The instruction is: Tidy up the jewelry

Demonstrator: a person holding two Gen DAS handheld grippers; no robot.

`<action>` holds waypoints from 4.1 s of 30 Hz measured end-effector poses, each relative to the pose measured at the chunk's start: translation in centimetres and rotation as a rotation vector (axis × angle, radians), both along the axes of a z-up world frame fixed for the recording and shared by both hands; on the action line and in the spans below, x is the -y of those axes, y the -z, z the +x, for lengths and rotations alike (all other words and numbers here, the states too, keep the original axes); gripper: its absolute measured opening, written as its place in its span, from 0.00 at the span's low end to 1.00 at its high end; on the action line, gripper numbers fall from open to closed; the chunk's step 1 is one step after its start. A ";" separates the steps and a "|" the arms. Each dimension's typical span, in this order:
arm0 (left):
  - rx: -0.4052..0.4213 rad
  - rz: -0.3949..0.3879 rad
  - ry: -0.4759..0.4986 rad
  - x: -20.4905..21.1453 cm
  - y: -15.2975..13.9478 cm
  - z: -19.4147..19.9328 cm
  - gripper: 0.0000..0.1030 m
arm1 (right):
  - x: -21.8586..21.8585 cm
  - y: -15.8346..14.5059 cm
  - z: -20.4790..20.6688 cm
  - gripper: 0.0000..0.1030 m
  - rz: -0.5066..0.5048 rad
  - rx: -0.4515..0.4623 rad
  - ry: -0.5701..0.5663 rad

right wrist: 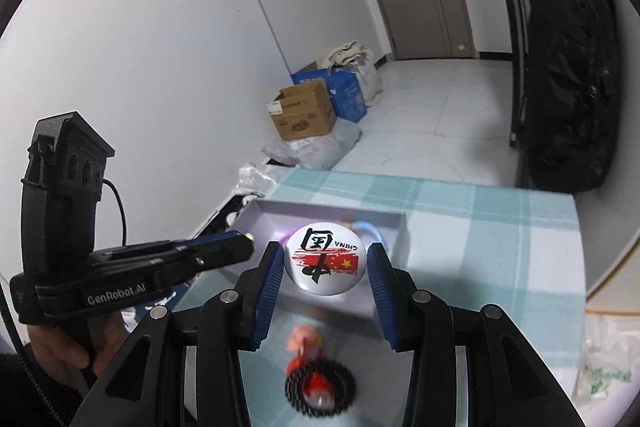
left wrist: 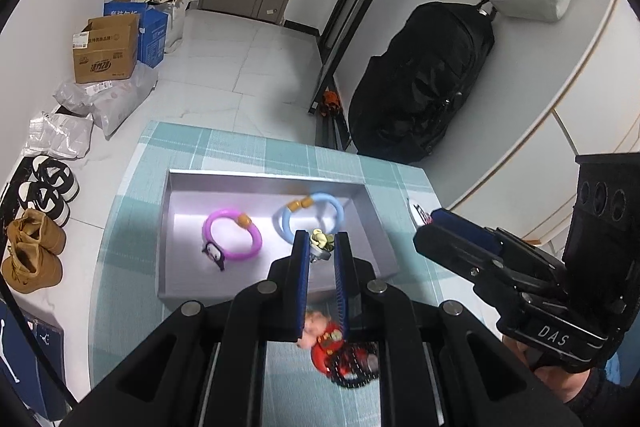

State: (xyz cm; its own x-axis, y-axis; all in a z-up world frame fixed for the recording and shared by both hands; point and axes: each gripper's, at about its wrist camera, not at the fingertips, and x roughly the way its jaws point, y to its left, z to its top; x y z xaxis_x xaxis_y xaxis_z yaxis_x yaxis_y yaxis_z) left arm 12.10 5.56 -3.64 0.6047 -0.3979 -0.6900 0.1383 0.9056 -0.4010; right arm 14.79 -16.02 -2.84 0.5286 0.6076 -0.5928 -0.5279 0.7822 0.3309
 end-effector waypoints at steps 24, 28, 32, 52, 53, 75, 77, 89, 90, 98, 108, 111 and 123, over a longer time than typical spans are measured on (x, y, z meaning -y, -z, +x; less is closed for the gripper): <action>-0.105 -0.013 -0.004 -0.1 2.8 5.1 0.07 | -1.7 3.0 5.6 0.41 0.007 -0.088 -0.068; -0.140 -0.064 -0.014 -0.5 3.4 6.0 0.08 | -1.5 3.4 5.9 0.42 0.012 -0.102 -0.072; -0.178 -0.082 -0.029 -0.7 3.7 5.8 0.23 | -1.4 3.2 5.8 0.58 -0.008 -0.077 -0.068; -0.031 0.048 -0.073 -0.4 1.2 -0.4 0.44 | 4.0 0.4 1.0 0.82 0.100 0.018 0.085; -0.024 0.050 -0.076 -0.5 1.1 -0.8 0.45 | 4.2 0.4 0.6 0.83 0.103 0.021 0.088; -0.208 0.006 0.052 2.3 5.3 -2.7 0.62 | 5.0 2.7 -3.3 0.92 -0.004 -0.044 0.118; -0.226 0.019 0.059 2.6 5.6 -2.8 0.62 | 5.1 3.0 -3.5 0.92 -0.009 -0.050 0.118; -0.243 -0.002 0.055 0.0 6.1 -4.5 0.62 | 2.7 5.6 -3.3 0.92 -0.010 -0.187 -0.014; -0.237 -0.006 0.050 -0.4 6.0 -4.7 0.62 | 2.4 5.8 -3.2 0.92 -0.008 -0.194 -0.023; -0.184 -0.053 -0.046 -3.0 4.7 -4.9 0.62 | -0.3 7.4 -2.8 0.85 -0.046 -0.226 -0.079; -0.217 -0.124 -0.065 -3.7 5.5 -3.7 0.62 | -3.9 8.5 -2.5 0.55 -0.185 -0.163 -0.156; -0.236 -0.139 -0.066 -4.0 5.8 -3.4 0.62 | -4.5 8.8 -2.6 0.41 -0.226 -0.149 -0.156; -0.262 -0.163 -0.067 -3.7 6.3 -2.9 0.62 | -3.7 8.2 -2.8 0.15 -0.233 -0.118 -0.121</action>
